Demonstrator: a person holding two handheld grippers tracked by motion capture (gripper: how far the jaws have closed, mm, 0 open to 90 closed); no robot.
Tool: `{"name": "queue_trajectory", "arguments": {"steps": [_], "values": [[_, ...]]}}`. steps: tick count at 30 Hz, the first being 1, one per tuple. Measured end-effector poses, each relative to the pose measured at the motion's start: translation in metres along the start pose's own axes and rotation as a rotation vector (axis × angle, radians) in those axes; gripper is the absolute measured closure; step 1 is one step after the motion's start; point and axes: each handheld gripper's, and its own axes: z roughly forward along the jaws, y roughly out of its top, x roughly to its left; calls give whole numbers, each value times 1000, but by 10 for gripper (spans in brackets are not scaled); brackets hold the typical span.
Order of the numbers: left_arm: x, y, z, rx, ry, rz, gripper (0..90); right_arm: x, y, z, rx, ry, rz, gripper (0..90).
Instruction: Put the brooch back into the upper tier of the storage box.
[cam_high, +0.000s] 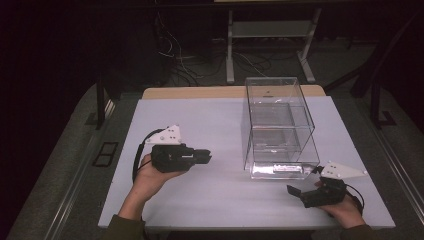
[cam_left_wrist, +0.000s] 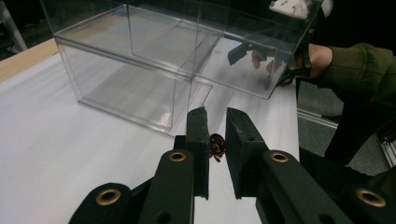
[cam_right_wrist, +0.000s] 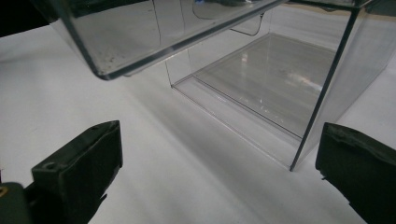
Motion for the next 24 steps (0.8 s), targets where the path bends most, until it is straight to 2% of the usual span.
{"name": "queue_trajectory", "arguments": {"steps": [5,24], "values": [[-2,10,1,5,-11,26,788,0,0,0,-2,-1,5,4],[-9,46,10,-22,-69,62,788,0,0,0,-8,-4,2,4]]}}
